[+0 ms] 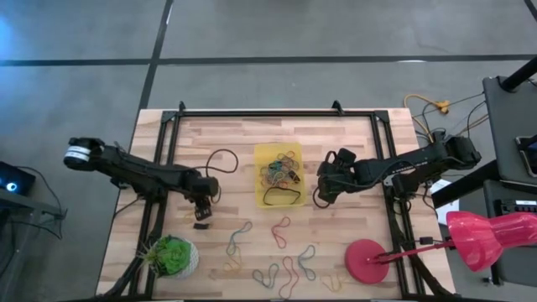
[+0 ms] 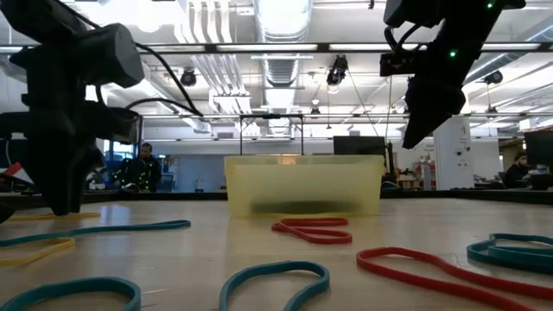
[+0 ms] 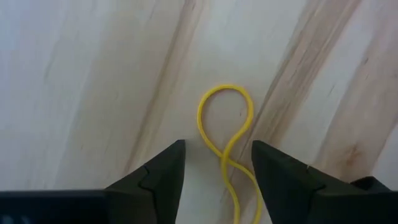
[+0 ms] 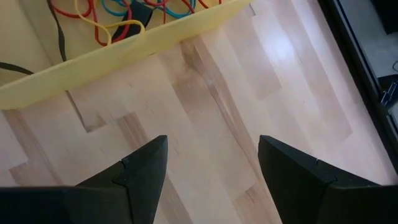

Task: Pick and place rubber bands into bin
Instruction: Put the top left yellow rubber band into the yellow bin

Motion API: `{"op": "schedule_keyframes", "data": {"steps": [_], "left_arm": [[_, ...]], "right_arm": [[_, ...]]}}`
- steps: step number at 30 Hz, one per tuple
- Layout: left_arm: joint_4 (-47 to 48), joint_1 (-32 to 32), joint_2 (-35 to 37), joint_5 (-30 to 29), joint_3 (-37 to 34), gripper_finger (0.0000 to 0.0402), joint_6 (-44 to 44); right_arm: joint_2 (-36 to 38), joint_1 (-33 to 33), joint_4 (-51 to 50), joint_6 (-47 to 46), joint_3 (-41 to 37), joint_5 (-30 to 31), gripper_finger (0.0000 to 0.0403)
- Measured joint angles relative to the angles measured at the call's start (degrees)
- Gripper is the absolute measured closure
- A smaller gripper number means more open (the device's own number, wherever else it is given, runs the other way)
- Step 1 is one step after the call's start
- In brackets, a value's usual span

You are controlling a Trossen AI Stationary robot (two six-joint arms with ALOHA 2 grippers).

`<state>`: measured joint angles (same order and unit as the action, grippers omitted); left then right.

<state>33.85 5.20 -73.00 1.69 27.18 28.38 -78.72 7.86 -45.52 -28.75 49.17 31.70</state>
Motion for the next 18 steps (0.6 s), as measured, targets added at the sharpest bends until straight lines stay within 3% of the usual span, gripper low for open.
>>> {"op": "schedule_keyframes", "data": {"steps": [14,18], "left_arm": [[-6.1,1.9,-4.5,-11.1,-1.9,0.0389,7.5],[-6.7,1.8,-4.6,-13.4,-1.5,0.0400,7.7]], "right_arm": [[-0.1,0.0,-0.1,0.2,-0.1,0.2,0.0165],[-0.1,0.0,-0.1,0.5,-0.1,1.3,0.0165]]}}
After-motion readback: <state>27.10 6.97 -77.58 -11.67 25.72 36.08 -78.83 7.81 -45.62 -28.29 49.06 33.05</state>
